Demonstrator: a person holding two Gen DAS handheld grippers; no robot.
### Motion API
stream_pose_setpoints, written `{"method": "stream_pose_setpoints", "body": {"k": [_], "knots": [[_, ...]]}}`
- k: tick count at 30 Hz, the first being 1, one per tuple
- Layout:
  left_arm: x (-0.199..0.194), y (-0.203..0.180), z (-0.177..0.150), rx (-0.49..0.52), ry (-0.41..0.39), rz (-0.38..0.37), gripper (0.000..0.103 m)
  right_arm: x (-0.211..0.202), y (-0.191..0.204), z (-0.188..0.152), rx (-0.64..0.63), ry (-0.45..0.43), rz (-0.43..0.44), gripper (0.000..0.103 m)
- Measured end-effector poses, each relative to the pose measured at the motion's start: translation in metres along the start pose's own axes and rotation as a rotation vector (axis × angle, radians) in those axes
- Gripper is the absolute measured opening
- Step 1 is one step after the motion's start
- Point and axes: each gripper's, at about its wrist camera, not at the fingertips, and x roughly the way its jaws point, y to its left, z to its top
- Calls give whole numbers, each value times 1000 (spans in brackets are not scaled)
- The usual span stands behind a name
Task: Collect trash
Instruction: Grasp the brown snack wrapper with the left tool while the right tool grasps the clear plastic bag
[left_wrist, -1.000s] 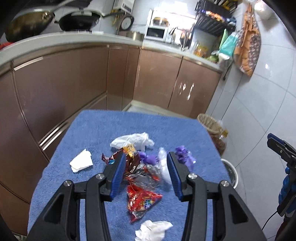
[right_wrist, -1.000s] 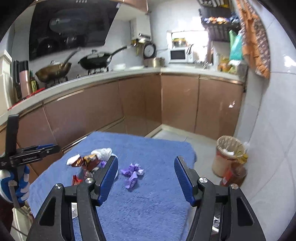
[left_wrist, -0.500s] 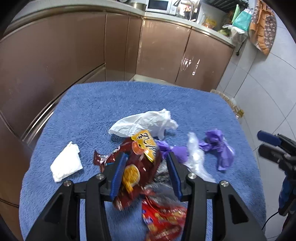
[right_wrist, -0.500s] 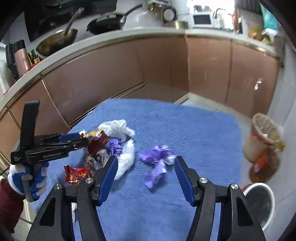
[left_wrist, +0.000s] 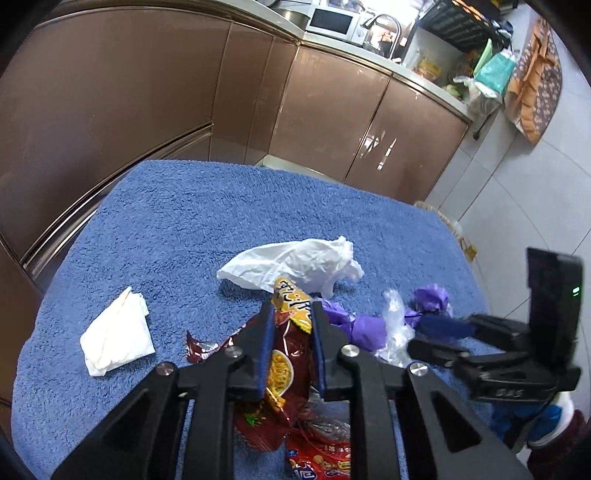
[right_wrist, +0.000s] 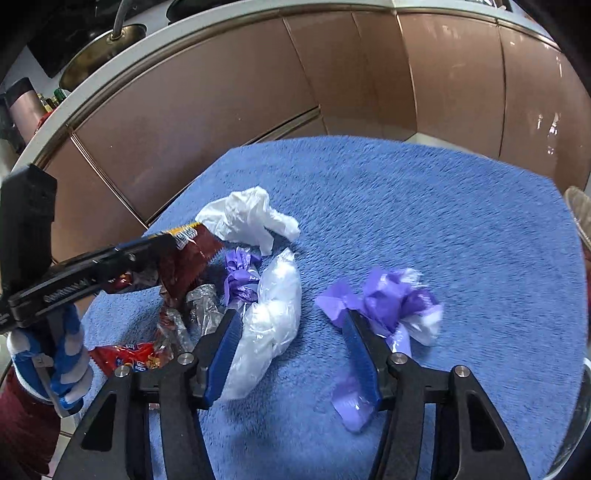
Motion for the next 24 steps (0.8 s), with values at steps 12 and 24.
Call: {"method": "stream_pose_setpoints", "body": {"k": [12,24], "knots": [[-23,8,-5,-47,-43,-23,16,25,7,1,-6,45,30,35],[-93,3,-12,-80,-147,-50,16,-32,26,-13,-37,-31,-21,33]]}}
